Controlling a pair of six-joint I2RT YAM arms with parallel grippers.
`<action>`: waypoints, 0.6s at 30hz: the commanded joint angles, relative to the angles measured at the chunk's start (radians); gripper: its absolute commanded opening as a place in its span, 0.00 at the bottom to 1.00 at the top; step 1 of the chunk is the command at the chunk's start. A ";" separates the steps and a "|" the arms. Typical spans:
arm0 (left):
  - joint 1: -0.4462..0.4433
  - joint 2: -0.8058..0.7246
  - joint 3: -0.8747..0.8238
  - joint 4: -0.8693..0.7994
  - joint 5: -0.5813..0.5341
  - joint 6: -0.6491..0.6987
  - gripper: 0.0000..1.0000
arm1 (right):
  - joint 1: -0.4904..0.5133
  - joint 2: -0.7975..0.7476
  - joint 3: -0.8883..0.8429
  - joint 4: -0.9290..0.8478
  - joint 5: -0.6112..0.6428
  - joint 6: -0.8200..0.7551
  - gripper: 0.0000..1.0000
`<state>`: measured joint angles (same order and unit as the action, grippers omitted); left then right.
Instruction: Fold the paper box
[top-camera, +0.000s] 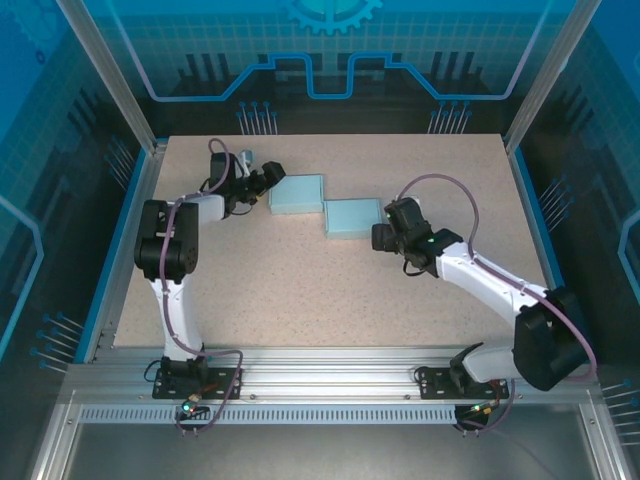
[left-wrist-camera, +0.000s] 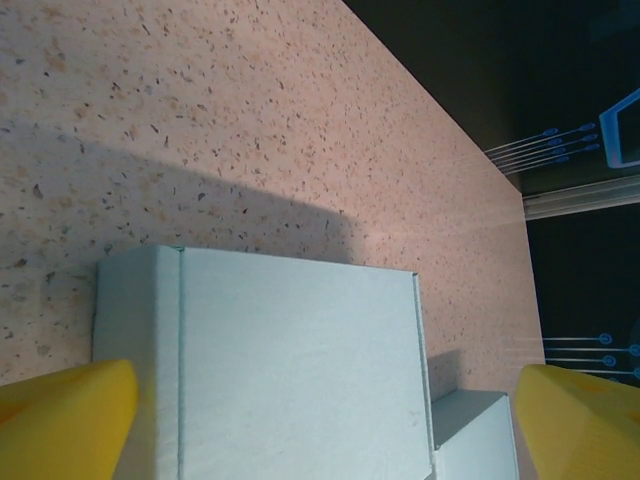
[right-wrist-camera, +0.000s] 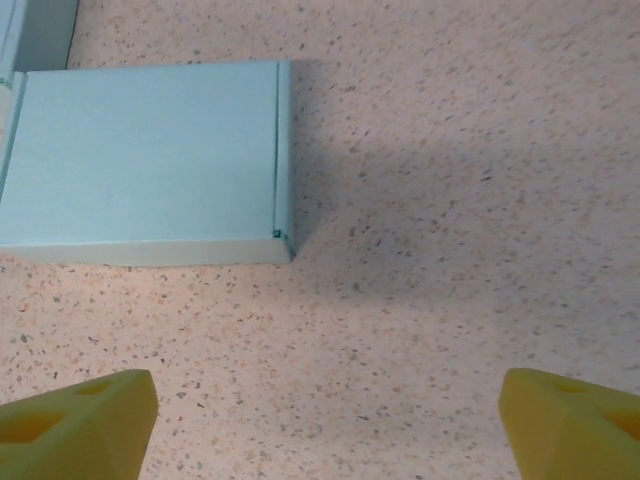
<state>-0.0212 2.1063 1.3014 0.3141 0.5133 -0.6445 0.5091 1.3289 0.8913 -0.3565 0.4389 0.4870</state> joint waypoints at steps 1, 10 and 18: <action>0.023 -0.138 -0.055 -0.041 -0.013 0.053 0.99 | -0.024 -0.087 -0.051 -0.014 0.083 -0.045 0.95; 0.051 -0.647 -0.477 -0.005 -0.316 0.309 0.99 | -0.131 -0.439 -0.326 0.255 0.134 -0.277 1.00; 0.050 -0.867 -0.773 0.125 -0.471 0.564 0.99 | -0.281 -0.680 -0.610 0.566 -0.103 -0.522 1.00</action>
<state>0.0273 1.2594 0.5873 0.3885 0.1322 -0.2241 0.2588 0.6811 0.3298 0.0360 0.4503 0.0959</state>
